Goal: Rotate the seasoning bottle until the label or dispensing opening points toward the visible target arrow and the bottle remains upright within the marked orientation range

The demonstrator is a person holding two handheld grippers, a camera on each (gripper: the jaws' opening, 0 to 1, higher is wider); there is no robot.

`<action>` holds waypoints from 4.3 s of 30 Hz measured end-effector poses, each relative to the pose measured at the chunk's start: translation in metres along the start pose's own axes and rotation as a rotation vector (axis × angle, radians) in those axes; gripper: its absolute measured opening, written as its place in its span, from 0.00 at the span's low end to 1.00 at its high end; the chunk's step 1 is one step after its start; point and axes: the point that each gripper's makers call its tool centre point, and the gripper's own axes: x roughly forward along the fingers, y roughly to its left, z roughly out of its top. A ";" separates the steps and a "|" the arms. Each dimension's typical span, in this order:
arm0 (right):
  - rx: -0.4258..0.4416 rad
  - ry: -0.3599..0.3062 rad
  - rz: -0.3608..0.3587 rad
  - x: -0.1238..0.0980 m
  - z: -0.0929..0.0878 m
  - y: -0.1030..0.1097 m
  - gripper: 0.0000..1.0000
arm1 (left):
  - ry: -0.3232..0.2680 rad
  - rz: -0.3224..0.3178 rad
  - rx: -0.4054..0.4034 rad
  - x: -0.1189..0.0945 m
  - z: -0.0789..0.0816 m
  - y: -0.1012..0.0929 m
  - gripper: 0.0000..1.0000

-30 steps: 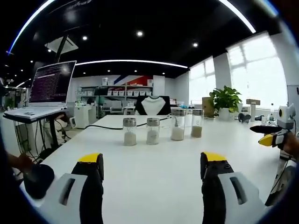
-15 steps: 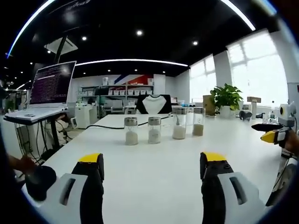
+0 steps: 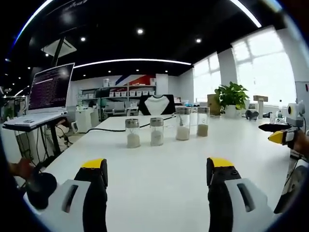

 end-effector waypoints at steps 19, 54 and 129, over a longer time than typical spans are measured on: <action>0.011 -0.007 0.019 0.006 0.002 0.007 0.87 | 0.009 0.007 -0.005 -0.002 -0.003 0.008 0.89; -0.039 -0.034 -0.073 -0.037 0.021 -0.050 0.87 | 0.006 0.009 0.020 -0.005 0.005 0.001 0.89; -0.033 -0.025 0.013 -0.015 0.034 -0.028 0.82 | -0.045 -0.055 0.002 0.190 0.034 0.090 0.52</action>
